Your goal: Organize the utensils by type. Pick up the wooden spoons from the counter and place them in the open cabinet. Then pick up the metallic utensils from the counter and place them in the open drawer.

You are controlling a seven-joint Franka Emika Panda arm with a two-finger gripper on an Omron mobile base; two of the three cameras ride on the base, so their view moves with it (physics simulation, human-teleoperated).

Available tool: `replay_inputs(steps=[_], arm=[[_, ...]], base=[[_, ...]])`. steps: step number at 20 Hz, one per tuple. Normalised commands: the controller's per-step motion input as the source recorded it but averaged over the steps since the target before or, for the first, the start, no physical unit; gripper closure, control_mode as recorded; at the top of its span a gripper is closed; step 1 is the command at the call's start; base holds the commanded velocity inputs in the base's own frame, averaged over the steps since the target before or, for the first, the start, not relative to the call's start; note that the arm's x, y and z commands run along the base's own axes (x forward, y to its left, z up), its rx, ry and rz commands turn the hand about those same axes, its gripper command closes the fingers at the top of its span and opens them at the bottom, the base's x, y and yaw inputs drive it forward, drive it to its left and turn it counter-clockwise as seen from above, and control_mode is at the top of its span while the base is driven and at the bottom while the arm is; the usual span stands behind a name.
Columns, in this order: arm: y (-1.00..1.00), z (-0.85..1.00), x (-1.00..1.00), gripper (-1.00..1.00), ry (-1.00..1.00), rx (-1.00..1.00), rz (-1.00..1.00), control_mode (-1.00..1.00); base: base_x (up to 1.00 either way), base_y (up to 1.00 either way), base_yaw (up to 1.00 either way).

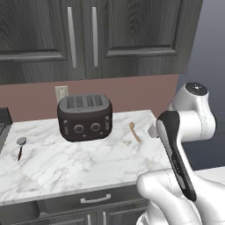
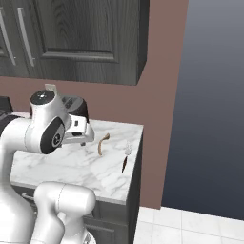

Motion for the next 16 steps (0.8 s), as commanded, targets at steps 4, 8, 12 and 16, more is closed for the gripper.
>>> replay_inputs(steps=[4, 8, 12, 16], arm=[[0.00, -0.47, 0.44, -1.00, 0.03, 0.00, 0.09, -1.00], [0.05, -0.51, 0.50, -1.00, 0.02, 0.00, 0.07, -1.00], [0.01, -0.37, 0.63, -1.00, 0.14, 0.00, 0.05, -1.00], [0.00, -0.41, 0.64, -1.00, 0.10, 0.00, 0.00, -1.00]], base=[[0.00, 0.00, 0.00], [0.00, 0.00, 0.00], [0.00, 0.00, 0.00], [0.00, 0.00, 0.00]])
